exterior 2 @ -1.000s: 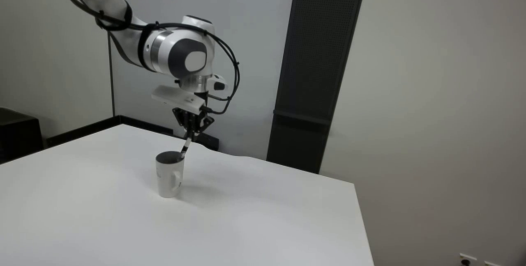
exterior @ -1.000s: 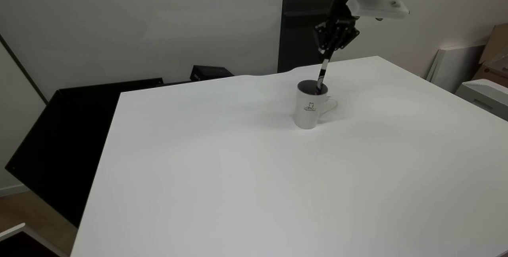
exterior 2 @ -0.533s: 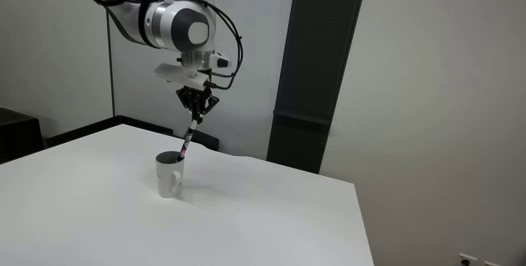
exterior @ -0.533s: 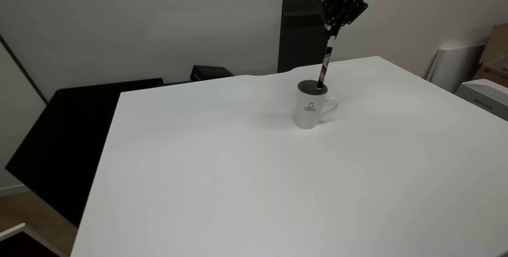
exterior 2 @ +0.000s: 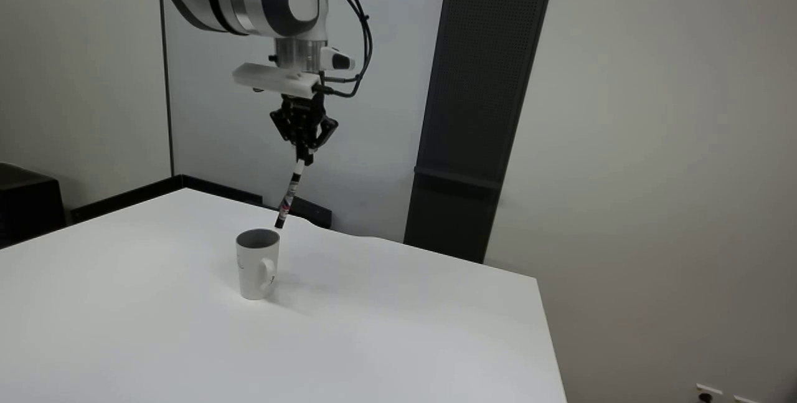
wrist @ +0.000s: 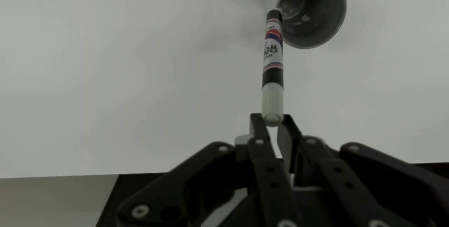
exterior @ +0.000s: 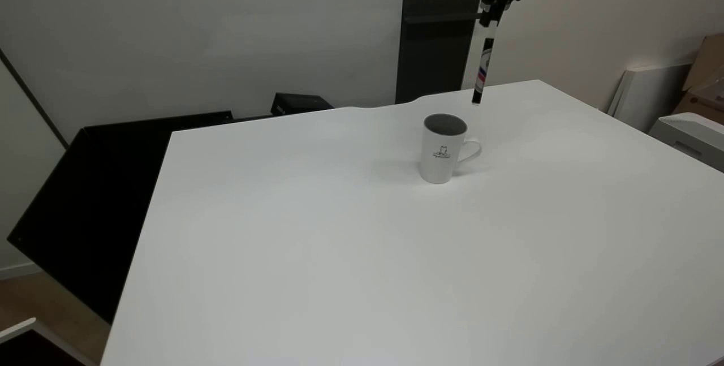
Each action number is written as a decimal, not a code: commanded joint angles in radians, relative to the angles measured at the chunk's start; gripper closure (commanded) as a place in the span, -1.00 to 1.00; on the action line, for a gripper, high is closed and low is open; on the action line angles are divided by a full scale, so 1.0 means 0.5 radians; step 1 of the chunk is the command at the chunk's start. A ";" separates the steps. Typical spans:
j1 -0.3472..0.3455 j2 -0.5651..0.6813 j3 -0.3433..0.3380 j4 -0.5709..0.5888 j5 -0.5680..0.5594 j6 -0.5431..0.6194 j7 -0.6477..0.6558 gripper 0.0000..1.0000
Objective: Remove the marker from the mug and place it on the table
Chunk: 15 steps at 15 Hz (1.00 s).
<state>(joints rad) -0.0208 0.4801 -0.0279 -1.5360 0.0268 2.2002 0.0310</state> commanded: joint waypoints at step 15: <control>-0.166 0.409 -0.116 0.021 -0.035 -0.764 0.035 0.87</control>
<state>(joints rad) -0.0799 0.6409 -0.1000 -1.5550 -0.0151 1.8699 0.0610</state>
